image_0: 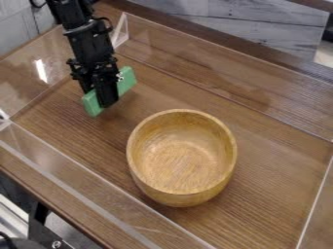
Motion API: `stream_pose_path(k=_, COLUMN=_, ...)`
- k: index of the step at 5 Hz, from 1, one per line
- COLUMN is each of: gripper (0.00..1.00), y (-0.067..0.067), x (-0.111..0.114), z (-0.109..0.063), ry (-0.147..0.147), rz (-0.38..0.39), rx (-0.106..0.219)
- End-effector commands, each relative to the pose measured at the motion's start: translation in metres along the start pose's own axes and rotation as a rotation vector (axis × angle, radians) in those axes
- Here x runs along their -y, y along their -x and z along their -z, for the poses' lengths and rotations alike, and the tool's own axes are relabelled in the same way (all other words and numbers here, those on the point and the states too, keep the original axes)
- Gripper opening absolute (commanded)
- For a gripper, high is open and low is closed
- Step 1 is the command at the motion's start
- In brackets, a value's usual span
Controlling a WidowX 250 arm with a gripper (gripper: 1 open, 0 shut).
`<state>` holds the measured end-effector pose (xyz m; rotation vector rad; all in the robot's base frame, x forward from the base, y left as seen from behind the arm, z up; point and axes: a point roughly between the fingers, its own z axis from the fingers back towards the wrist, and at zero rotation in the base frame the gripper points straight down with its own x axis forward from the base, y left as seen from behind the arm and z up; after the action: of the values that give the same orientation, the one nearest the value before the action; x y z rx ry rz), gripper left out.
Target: Remove the green block from inside the brown bowl and put it on the table
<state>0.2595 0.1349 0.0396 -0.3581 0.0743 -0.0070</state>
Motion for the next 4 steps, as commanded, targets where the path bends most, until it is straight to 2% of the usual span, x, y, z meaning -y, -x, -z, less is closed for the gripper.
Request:
stream_pose_path(k=1, gripper=0.0, y=-0.0083, x=-0.0037, z=-0.0167, ry=-0.032, rz=0.004, rx=0.04)
stream_pose_path(k=4, gripper=0.0, y=-0.0115, x=-0.0046, z=-0.0174, ry=-0.021, rz=-0.012, rx=0.019)
